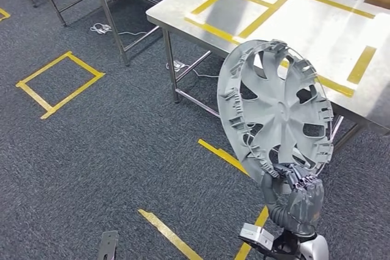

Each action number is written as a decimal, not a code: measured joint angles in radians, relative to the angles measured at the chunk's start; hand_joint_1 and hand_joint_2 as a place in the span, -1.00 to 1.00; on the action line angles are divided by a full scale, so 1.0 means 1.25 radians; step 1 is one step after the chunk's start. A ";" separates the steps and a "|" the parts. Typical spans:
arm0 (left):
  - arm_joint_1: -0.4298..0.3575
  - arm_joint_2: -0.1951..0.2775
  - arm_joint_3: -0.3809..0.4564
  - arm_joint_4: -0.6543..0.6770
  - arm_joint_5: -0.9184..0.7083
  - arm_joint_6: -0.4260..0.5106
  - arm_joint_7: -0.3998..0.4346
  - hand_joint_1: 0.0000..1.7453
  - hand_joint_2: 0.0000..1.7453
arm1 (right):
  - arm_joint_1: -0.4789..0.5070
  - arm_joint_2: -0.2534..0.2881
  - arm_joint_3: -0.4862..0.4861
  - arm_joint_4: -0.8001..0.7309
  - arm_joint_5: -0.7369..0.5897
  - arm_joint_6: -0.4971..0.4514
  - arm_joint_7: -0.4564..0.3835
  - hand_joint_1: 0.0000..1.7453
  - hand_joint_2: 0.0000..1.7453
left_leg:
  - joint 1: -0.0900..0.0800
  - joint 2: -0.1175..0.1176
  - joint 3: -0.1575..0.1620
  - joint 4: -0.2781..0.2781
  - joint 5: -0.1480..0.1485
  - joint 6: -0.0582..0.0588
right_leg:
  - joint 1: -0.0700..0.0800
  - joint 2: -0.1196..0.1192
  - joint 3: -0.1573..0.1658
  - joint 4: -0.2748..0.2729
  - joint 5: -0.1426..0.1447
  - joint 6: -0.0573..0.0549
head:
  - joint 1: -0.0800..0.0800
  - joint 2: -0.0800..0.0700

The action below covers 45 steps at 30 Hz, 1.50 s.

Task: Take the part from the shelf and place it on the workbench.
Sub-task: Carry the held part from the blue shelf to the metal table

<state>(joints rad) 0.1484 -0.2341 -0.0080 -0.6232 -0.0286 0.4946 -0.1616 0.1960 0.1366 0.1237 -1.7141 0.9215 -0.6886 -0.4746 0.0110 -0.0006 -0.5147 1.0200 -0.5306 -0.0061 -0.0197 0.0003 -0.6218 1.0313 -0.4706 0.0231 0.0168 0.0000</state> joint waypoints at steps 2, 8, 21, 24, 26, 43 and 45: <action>-0.002 0.000 0.000 0.001 0.001 0.000 -0.002 -1.00 1.00 | 0.000 0.000 -0.002 0.001 0.001 0.000 0.000 1.00 1.00 | 0.002 0.000 -0.015 0.039 -0.003 -0.005 | -0.001 0.001 0.012 -0.003 -0.004 -0.011 | -0.001 0.000; 0.002 0.001 0.000 0.004 0.011 0.000 -0.006 -1.00 1.00 | -0.005 0.000 -0.003 0.010 0.017 0.000 0.002 1.00 1.00 | 0.000 0.000 -0.141 0.214 -0.067 -0.005 | 0.006 0.008 0.051 -0.005 -0.034 -0.026 | -0.003 0.000; 0.005 -0.003 -0.002 0.004 0.011 0.001 0.001 -1.00 1.00 | -0.031 0.000 0.002 0.025 0.027 -0.002 0.010 1.00 1.00 | -0.011 -0.006 -0.051 0.007 0.036 0.044 | 0.008 0.006 -0.022 0.184 -0.141 0.024 | 0.000 0.000; 0.007 -0.004 -0.002 0.004 0.011 0.001 0.002 -1.00 1.00 | -0.031 0.000 0.002 0.028 0.027 -0.002 0.010 1.00 1.00 | -0.009 -0.007 -0.024 0.007 0.015 0.041 | 0.006 0.004 -0.051 0.167 -0.094 0.028 | 0.000 0.000; 0.007 -0.004 -0.002 0.004 0.011 0.001 0.002 -1.00 1.00 | -0.031 0.000 0.002 0.030 0.027 -0.002 0.010 1.00 1.00 | -0.008 -0.007 -0.004 0.007 -0.002 0.035 | 0.007 0.000 -0.028 0.070 -0.023 0.025 | 0.000 0.000; 0.014 -0.004 -0.004 0.003 0.012 0.002 0.006 -1.00 1.00 | -0.035 -0.001 -0.003 0.039 0.035 -0.002 0.010 1.00 1.00 | -0.009 -0.003 -0.105 0.045 0.056 0.010 | 0.007 0.006 0.098 -0.010 -0.078 -0.011 | -0.013 0.000; 0.015 -0.004 -0.004 0.003 0.012 0.002 0.007 -1.00 1.00 | -0.036 -0.001 -0.003 0.040 0.035 -0.002 0.009 1.00 1.00 | -0.013 -0.003 -0.103 0.027 0.053 0.020 | 0.008 0.007 0.105 -0.012 -0.081 -0.001 | -0.014 0.000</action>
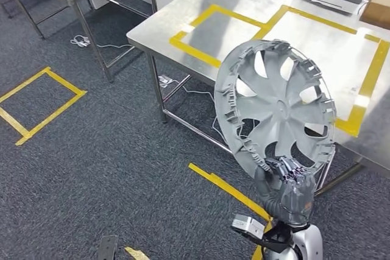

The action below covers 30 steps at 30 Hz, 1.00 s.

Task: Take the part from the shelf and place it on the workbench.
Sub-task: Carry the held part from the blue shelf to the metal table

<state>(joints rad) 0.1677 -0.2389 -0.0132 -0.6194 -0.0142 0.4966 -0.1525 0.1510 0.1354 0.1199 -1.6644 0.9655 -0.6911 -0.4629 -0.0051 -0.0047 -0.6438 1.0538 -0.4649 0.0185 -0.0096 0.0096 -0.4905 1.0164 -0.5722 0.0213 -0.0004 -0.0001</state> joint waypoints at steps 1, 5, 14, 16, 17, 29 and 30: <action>0.000 0.000 0.000 0.000 0.000 0.000 0.000 -1.00 1.00 | 0.000 0.000 0.000 0.000 0.000 0.000 0.000 1.00 1.00 | 0.001 -0.002 0.006 -0.003 0.003 0.005 | -0.001 0.000 0.002 0.000 -0.002 0.004 | 0.000 0.000; -0.003 -0.001 -0.002 -0.001 -0.001 0.000 0.000 -1.00 1.00 | -0.004 0.000 -0.001 0.000 -0.001 0.000 0.001 1.00 1.00 | 0.004 -0.003 0.032 -0.014 -0.008 0.022 | -0.001 -0.003 -0.065 0.119 -0.047 0.017 | 0.004 0.000; -0.003 -0.003 -0.003 -0.002 -0.004 0.005 0.002 -1.00 1.00 | -0.006 0.000 -0.001 0.004 0.008 0.000 0.003 1.00 1.00 | -0.001 -0.007 0.091 -0.015 -0.059 0.013 | 0.011 -0.007 -0.114 0.025 0.069 -0.011 | 0.002 0.000; -0.003 -0.004 -0.004 -0.002 -0.005 0.004 0.003 -1.00 1.00 | -0.006 -0.001 -0.002 0.004 0.008 0.000 0.003 1.00 1.00 | -0.003 -0.005 0.099 -0.011 -0.061 0.004 | 0.010 -0.006 -0.101 0.010 0.068 -0.017 | 0.000 0.000; -0.003 -0.004 -0.004 -0.002 -0.005 0.004 0.004 -1.00 1.00 | -0.005 -0.001 -0.002 0.004 0.008 0.000 0.003 1.00 1.00 | -0.004 -0.005 0.102 -0.004 -0.064 0.000 | 0.007 -0.007 -0.092 0.004 0.072 -0.019 | -0.001 0.000; 0.002 0.001 -0.004 -0.003 -0.005 0.005 0.005 -1.00 1.00 | -0.008 -0.001 -0.006 0.006 -0.004 0.000 0.006 1.00 1.00 | 0.018 -0.027 0.016 0.010 -0.008 -0.029 | -0.009 0.013 -0.014 -0.005 0.014 0.006 | -0.010 0.000; 0.003 0.001 -0.004 -0.003 -0.004 0.005 0.006 -1.00 1.00 | -0.009 -0.001 -0.006 0.006 -0.005 0.000 0.007 1.00 1.00 | 0.016 -0.027 0.017 0.006 -0.014 -0.022 | -0.009 0.018 -0.012 -0.004 0.013 0.010 | -0.010 0.000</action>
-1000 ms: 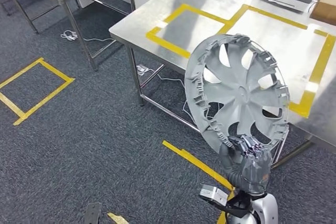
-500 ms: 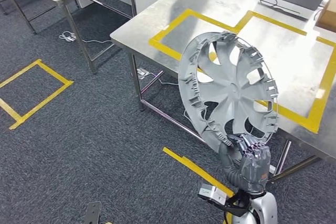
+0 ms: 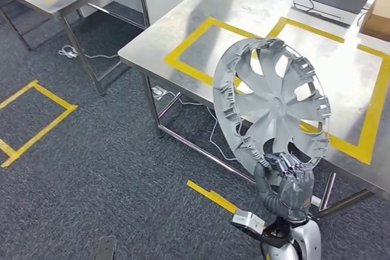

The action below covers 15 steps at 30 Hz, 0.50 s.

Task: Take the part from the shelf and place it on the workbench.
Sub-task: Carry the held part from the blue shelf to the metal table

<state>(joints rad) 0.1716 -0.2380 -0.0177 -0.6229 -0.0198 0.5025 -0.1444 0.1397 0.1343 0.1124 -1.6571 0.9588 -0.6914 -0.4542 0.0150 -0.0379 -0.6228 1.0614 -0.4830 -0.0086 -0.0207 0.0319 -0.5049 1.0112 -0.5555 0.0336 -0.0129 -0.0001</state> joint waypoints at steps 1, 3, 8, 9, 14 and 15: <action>0.001 0.000 0.000 0.000 0.000 0.000 0.001 -1.00 1.00 | 0.000 0.000 0.000 0.000 -0.001 0.000 0.001 1.00 1.00 | 0.000 0.005 0.003 -0.004 0.002 0.008 | -0.001 0.003 -0.001 0.001 -0.001 0.004 | 0.000 0.000; 0.000 -0.001 0.000 -0.001 0.000 0.000 0.002 -1.00 1.00 | 0.001 0.000 0.000 0.000 -0.004 0.000 0.002 1.00 1.00 | 0.000 0.016 0.012 -0.008 -0.001 0.019 | -0.001 -0.003 -0.012 0.020 -0.006 0.009 | 0.003 0.000; -0.002 -0.001 0.000 -0.002 -0.001 0.002 0.002 -1.00 1.00 | 0.001 -0.002 0.000 0.000 -0.006 0.000 0.002 1.00 1.00 | -0.009 0.045 0.036 -0.012 -0.020 0.039 | 0.001 -0.019 -0.155 0.229 -0.067 0.013 | 0.007 0.000; -0.002 -0.001 0.000 -0.002 -0.001 0.002 0.002 -1.00 1.00 | 0.002 -0.003 0.000 0.001 -0.007 0.000 0.002 1.00 1.00 | -0.012 0.050 0.042 -0.012 -0.025 0.040 | 0.003 -0.021 -0.166 0.229 -0.054 0.009 | 0.007 0.000; -0.002 -0.005 -0.001 -0.003 -0.002 0.004 0.003 -1.00 1.00 | 0.000 -0.004 0.000 0.000 -0.009 0.000 0.009 1.00 1.00 | -0.024 0.087 0.076 -0.018 -0.051 0.035 | 0.033 -0.096 -0.104 0.035 0.048 -0.032 | 0.004 0.000; -0.001 -0.006 -0.001 -0.003 -0.003 0.005 0.004 -1.00 1.00 | 0.000 -0.004 0.000 0.000 -0.009 0.000 0.010 1.00 1.00 | -0.025 0.095 0.079 -0.017 -0.052 0.031 | 0.037 -0.102 -0.102 0.027 0.042 -0.036 | 0.003 0.000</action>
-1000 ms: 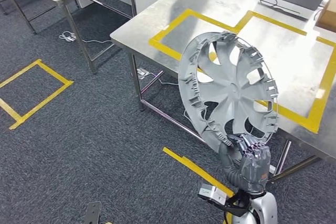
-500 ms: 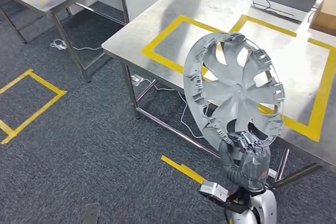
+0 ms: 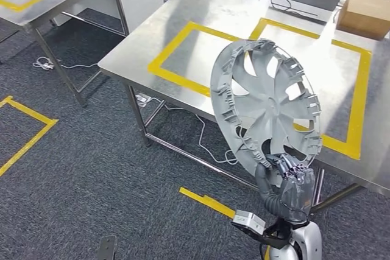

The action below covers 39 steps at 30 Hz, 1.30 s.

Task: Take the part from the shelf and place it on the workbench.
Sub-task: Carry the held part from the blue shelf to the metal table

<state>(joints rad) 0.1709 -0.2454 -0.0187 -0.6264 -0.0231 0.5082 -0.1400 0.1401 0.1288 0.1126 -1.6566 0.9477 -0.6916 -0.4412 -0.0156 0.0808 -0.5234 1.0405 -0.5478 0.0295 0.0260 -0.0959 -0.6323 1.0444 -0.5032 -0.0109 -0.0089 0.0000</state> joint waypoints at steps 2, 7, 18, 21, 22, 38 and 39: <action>0.001 -0.001 0.000 -0.001 0.000 0.001 0.001 -1.00 1.00 | 0.003 0.000 0.000 0.000 -0.001 0.000 0.001 1.00 1.00 | 0.000 0.012 0.009 0.006 0.000 -0.010 | -0.004 0.023 0.011 -0.014 0.012 -0.003 | 0.002 0.000; 0.000 0.001 0.000 -0.001 -0.001 0.002 0.001 -1.00 1.00 | 0.002 -0.001 -0.001 0.000 -0.002 0.000 0.002 1.00 1.00 | 0.012 -0.056 -0.066 0.162 -0.080 -0.034 | -0.021 0.079 0.037 -0.025 0.019 -0.008 | -0.004 0.000; 0.002 0.004 0.000 -0.001 -0.002 0.003 0.004 -1.00 1.00 | 0.010 -0.001 -0.001 0.000 -0.007 0.000 0.002 1.00 1.00 | 0.028 -0.100 -0.044 -0.001 0.039 -0.015 | -0.030 0.171 0.040 -0.014 -0.008 0.033 | -0.003 0.000; 0.000 0.002 0.000 -0.003 -0.003 0.003 0.004 -1.00 1.00 | 0.009 -0.001 -0.001 0.000 -0.008 0.000 0.002 1.00 1.00 | 0.027 -0.072 -0.034 -0.008 0.036 -0.001 | -0.028 0.100 -0.014 0.088 -0.062 0.044 | 0.005 0.000; 0.001 0.001 0.000 -0.003 -0.004 0.003 0.004 -1.00 1.00 | 0.008 -0.001 0.000 0.000 -0.007 0.000 0.001 1.00 1.00 | 0.026 -0.063 -0.032 -0.007 0.033 0.001 | -0.029 0.088 -0.047 0.144 -0.085 0.047 | 0.006 0.000; 0.001 0.002 -0.004 -0.006 -0.010 0.004 0.008 -1.00 1.00 | 0.010 -0.001 -0.008 0.003 0.026 0.000 -0.013 1.00 1.00 | 0.021 -0.057 -0.097 0.189 -0.085 -0.035 | -0.028 0.077 0.036 -0.017 0.003 0.006 | 0.000 0.000; 0.002 0.002 -0.004 -0.006 -0.010 0.004 0.009 -1.00 1.00 | 0.010 -0.001 -0.010 0.004 0.026 0.000 -0.013 1.00 1.00 | 0.021 -0.058 -0.118 0.218 -0.082 -0.034 | -0.026 0.081 0.041 -0.017 0.000 0.004 | 0.000 0.000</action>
<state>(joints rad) 0.1728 -0.2423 -0.0235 -0.6336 -0.0351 0.5131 -0.1291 0.1524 0.1282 0.1004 -1.6517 0.9801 -0.6920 -0.4578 0.0102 0.0086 -0.6715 1.3135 -0.6507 -0.0133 -0.0069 0.0051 -0.5809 1.0234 -0.5035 -0.0055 -0.0085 0.0000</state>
